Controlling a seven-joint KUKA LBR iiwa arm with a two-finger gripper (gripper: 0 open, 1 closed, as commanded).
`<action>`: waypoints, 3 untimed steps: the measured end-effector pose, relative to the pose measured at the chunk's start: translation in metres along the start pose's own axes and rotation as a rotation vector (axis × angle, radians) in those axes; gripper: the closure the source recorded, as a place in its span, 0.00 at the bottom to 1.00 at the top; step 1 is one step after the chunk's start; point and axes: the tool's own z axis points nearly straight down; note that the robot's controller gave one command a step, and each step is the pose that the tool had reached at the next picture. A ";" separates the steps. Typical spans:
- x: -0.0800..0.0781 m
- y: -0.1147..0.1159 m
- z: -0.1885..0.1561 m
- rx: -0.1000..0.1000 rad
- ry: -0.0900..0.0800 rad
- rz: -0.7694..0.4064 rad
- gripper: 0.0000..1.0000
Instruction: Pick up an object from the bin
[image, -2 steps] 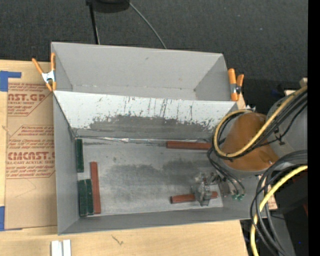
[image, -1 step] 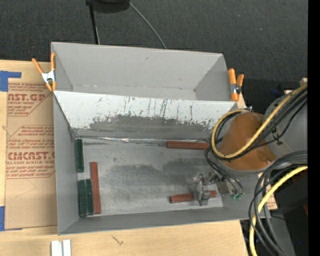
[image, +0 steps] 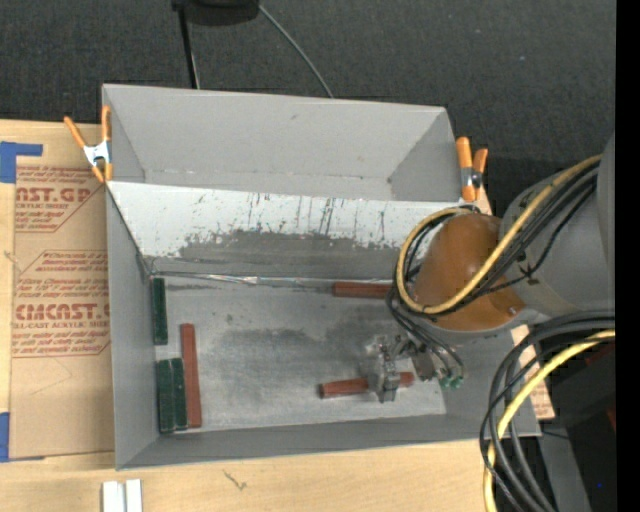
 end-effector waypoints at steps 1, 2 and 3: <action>-0.009 -0.004 -0.054 -0.003 0.003 -0.048 1.00; 0.013 0.006 -0.103 -0.002 0.000 -0.062 1.00; -0.009 0.049 -0.094 -0.003 -0.002 -0.005 0.00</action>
Offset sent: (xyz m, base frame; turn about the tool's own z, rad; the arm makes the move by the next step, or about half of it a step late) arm -0.0142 0.0053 0.1058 -0.0644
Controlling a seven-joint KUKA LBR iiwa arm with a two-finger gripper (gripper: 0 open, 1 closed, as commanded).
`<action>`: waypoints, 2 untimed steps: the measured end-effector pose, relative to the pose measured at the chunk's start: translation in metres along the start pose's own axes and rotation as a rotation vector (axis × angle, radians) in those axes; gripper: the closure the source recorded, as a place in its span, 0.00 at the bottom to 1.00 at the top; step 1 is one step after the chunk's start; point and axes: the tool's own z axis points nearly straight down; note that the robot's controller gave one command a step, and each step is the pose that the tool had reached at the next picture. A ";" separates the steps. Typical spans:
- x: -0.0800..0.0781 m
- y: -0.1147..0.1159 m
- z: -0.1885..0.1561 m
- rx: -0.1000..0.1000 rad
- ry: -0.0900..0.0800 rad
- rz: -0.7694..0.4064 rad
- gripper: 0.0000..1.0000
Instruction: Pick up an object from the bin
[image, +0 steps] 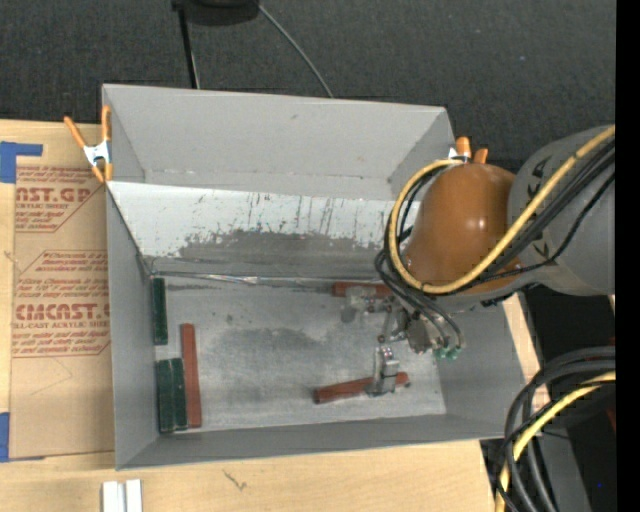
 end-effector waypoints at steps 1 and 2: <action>0.000 0.000 0.000 0.000 0.000 0.000 0.00; -0.015 -0.016 0.017 0.001 -0.001 -0.054 0.00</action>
Offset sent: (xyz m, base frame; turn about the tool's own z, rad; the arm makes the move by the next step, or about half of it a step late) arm 0.0300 -0.0284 -0.0318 -0.1020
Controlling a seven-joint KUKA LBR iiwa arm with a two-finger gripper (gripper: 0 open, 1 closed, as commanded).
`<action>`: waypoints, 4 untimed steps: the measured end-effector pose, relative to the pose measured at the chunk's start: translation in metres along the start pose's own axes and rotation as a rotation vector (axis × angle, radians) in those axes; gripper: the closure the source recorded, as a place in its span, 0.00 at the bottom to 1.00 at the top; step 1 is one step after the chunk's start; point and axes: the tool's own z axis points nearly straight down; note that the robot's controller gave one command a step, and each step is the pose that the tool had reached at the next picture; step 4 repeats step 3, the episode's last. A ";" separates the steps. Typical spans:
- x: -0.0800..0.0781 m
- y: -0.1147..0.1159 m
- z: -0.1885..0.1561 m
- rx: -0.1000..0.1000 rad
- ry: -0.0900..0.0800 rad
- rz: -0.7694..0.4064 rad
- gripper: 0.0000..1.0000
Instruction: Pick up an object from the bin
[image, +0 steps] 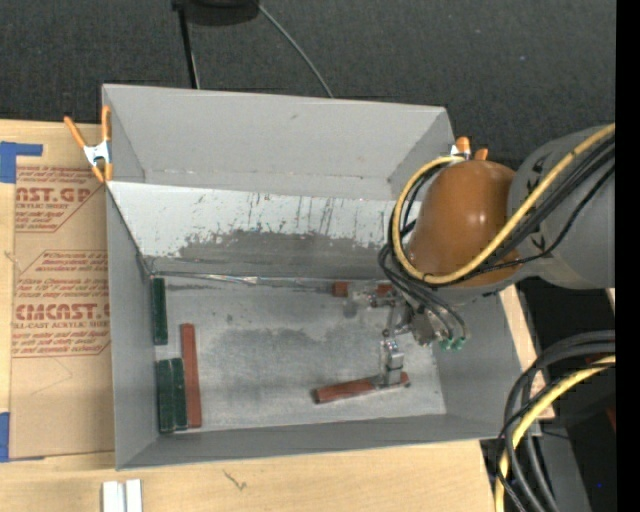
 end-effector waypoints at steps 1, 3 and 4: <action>0.010 0.002 0.046 0.000 -0.001 -0.240 0.00; 0.034 0.000 0.078 -0.001 0.001 -0.400 1.00; 0.034 0.000 0.078 -0.001 0.001 -0.400 1.00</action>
Offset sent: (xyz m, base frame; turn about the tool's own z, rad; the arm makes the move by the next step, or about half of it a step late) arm -0.0341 -0.0067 -0.0785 -0.4002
